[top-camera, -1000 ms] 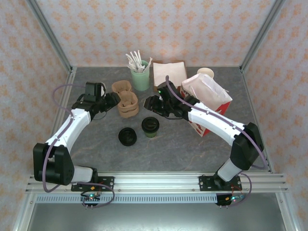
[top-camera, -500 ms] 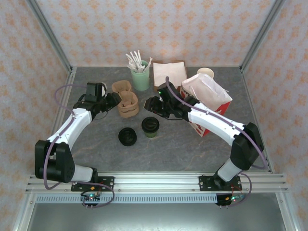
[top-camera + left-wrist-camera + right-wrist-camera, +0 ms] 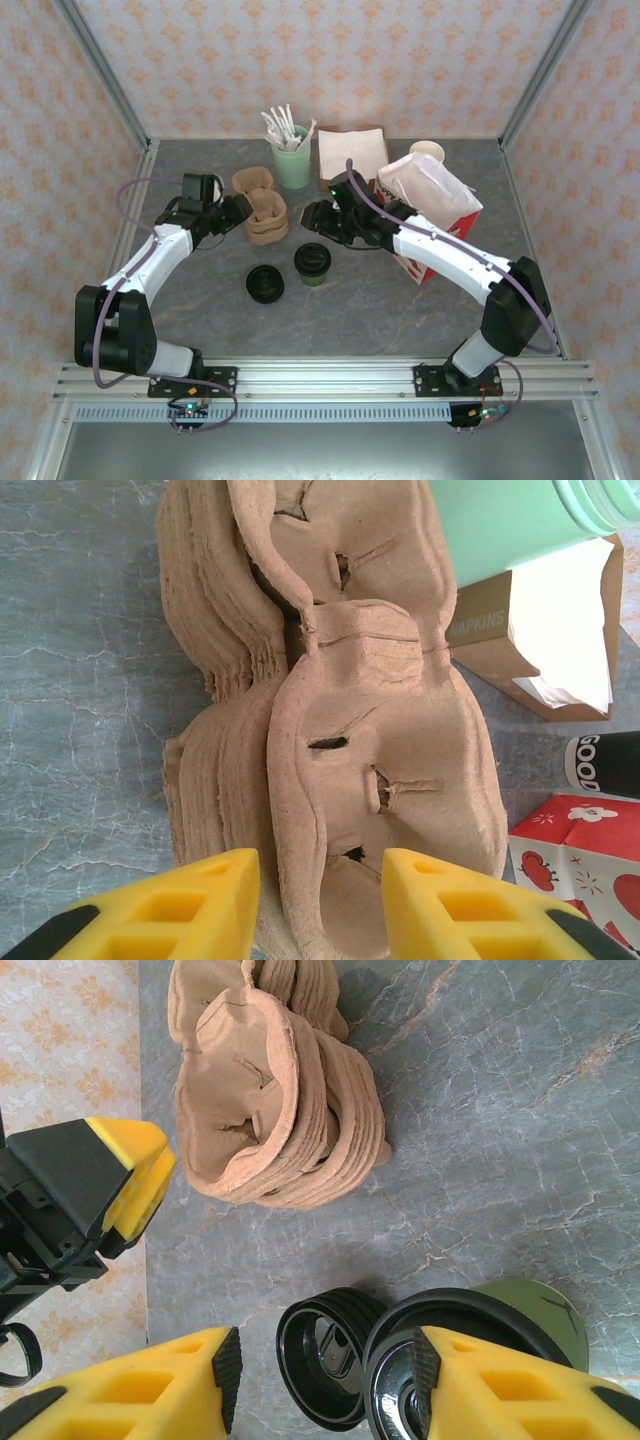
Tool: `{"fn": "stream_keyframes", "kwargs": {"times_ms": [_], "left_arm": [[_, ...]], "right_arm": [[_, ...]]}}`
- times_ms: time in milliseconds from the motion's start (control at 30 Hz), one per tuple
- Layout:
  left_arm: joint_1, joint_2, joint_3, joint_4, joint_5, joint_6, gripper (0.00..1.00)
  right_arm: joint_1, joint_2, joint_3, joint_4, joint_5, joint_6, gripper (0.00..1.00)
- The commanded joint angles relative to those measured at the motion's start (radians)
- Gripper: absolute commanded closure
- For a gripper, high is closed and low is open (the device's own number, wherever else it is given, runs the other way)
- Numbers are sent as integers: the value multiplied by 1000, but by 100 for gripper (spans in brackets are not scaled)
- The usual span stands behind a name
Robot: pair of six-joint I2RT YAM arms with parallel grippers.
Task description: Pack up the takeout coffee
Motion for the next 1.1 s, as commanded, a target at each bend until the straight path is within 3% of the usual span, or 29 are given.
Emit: {"fn": "stream_keyframes", "kwargs": {"times_ms": [0, 1067], "left_arm": [[7, 17, -16, 34, 11, -13, 63], [-48, 41, 0, 65, 2, -27, 71]], "right_arm": [[0, -33, -7, -7, 9, 2, 50], [-2, -44, -28, 0, 13, 1, 50]]}}
